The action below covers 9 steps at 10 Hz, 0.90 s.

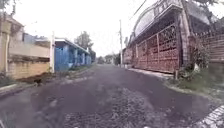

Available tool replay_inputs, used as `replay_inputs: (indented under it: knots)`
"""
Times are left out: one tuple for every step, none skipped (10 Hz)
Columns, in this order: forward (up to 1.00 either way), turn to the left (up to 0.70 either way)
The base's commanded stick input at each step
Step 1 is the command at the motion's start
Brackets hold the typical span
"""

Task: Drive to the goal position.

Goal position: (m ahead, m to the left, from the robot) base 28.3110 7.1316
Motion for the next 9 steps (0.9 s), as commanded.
replay_inputs:
  knots:
    - [0.85, 0.00]
    - [0.85, 0.00]
    - [0.85, 0.00]
    - [0.85, 0.00]
    - [0.85, 0.00]
    - [0.85, 0.00]
    - [0.85, 0.00]
    - [0.85, 0.00]
    - [0.85, 0.00]
